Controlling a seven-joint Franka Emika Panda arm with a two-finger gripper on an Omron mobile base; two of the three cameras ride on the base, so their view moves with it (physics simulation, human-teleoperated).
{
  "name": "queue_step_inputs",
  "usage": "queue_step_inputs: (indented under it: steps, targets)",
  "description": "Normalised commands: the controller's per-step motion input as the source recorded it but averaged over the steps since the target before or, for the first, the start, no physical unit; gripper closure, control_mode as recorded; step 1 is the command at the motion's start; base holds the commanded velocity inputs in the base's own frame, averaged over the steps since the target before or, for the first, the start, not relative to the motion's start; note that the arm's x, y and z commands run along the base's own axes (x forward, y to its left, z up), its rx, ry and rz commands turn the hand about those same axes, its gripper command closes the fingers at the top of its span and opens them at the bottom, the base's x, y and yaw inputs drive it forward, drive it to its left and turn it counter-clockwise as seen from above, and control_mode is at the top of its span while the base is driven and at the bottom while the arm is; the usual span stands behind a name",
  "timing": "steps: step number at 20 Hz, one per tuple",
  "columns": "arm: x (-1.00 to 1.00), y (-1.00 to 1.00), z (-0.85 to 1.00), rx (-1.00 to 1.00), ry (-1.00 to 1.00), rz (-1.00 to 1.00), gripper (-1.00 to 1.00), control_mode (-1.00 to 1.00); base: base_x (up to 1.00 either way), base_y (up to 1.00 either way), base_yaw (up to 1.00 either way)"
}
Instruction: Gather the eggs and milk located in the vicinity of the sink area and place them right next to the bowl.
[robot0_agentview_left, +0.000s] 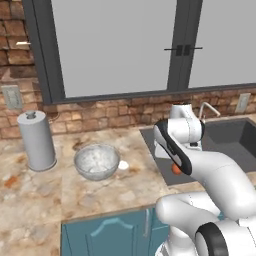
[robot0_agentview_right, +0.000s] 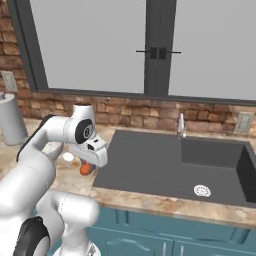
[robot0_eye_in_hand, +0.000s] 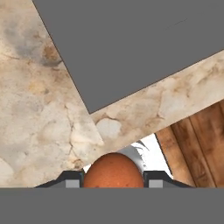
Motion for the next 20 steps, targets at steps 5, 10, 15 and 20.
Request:
queue_step_inputs:
  steps: [5,10,15,20]
  targets:
    - [0.00,0.00,0.00,0.00,0.00,0.00,1.00,1.00,0.00,0.62,-0.03]
    - [0.00,0.00,0.00,0.00,0.00,0.00,1.00,1.00,0.00,0.59,-0.01]
    - [0.00,0.00,0.00,0.00,0.00,0.00,1.00,-1.00,0.00,0.02,0.00]
    - [0.07,-0.05,-0.01,0.00,-0.02,0.03,1.00,-1.00,0.00,0.00,0.00]
